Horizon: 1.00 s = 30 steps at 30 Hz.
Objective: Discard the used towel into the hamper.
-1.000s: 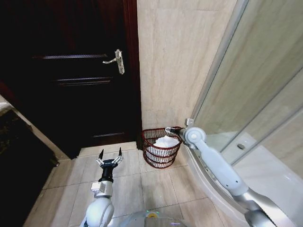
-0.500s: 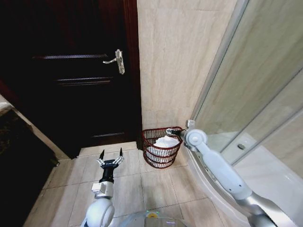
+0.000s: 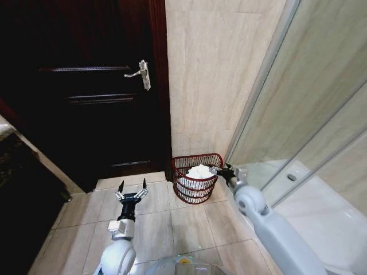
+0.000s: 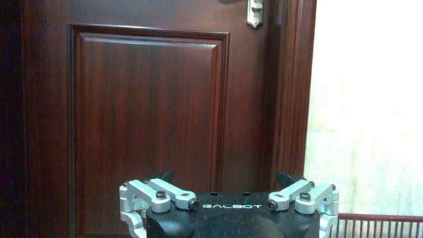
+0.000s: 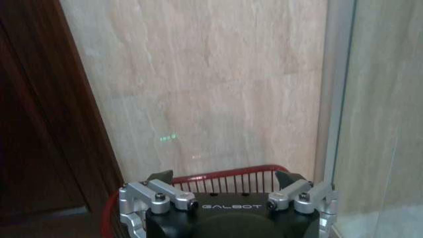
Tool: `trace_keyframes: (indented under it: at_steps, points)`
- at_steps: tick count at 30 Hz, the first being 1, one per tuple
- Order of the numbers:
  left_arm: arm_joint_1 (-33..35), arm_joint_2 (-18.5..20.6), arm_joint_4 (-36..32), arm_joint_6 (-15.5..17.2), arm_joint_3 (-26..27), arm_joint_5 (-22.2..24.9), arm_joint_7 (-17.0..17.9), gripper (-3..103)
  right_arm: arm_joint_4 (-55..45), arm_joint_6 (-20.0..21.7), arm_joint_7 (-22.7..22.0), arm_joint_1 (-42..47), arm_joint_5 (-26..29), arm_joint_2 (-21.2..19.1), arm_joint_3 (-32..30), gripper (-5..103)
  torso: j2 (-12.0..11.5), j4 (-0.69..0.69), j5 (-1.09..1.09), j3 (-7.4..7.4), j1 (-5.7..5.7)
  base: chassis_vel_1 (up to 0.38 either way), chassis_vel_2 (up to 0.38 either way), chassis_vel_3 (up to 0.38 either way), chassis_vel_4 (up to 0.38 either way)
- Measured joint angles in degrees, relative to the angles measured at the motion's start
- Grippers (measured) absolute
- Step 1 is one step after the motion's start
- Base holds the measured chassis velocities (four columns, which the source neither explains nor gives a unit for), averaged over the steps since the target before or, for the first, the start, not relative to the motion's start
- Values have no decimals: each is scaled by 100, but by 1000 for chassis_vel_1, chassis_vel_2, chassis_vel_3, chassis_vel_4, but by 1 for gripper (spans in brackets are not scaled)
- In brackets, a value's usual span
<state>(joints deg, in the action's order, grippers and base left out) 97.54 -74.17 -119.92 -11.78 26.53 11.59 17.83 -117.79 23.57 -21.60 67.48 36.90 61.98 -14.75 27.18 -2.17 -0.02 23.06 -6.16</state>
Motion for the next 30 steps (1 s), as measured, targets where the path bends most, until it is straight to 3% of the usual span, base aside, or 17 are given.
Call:
trace_keyframes:
  at_steps: [3, 9, 11, 13, 16, 21, 30]
  points:
    - [55, 55, -41, 39, 123, 112, -77, 100, 23, -664, 532, 410, -1250, 239, -160, 100, 0, 1, 2, 0, 0, 0, 0, 0, 0]
    - [173, 26, -112, 100, 424, 203, -386, 100, -29, -1079, 659, 766, -1947, 447, -333, 100, 0, 0, 2, 0, 0, 0, 0, 0, 0]
    - [236, -123, -145, 89, 793, 317, -873, 100, -56, -1396, 788, 1038, -2438, 597, -552, 100, 0, 1, 1, 0, 0, 0, 0, 0, 0]
    - [244, -179, -147, 69, 923, 365, -1023, 100, -37, -1554, 831, 1141, -2657, 654, -634, 100, 0, 1, 2, 0, 0, 0, 0, 0, 0]
    - [279, -208, -191, 40, 1245, 570, -1359, 100, 113, -2199, 1133, 1437, -3404, 836, -1009, 100, 0, 1, 2, 0, 0, 0, 0, 0, 0]
    - [294, -296, -296, 48, 1425, 683, -1549, 100, -80, -2514, 1401, 1883, -3602, 1359, -1431, 100, 0, 1, 2, 0, 0, 0, 0, 0, 0]
    - [382, -436, -431, 58, 1396, 556, -1569, 100, -580, -2953, 2006, 2835, -3758, 2334, -1864, 100, 0, 1, 1, 0, 0, 0, 0, 0, 0]
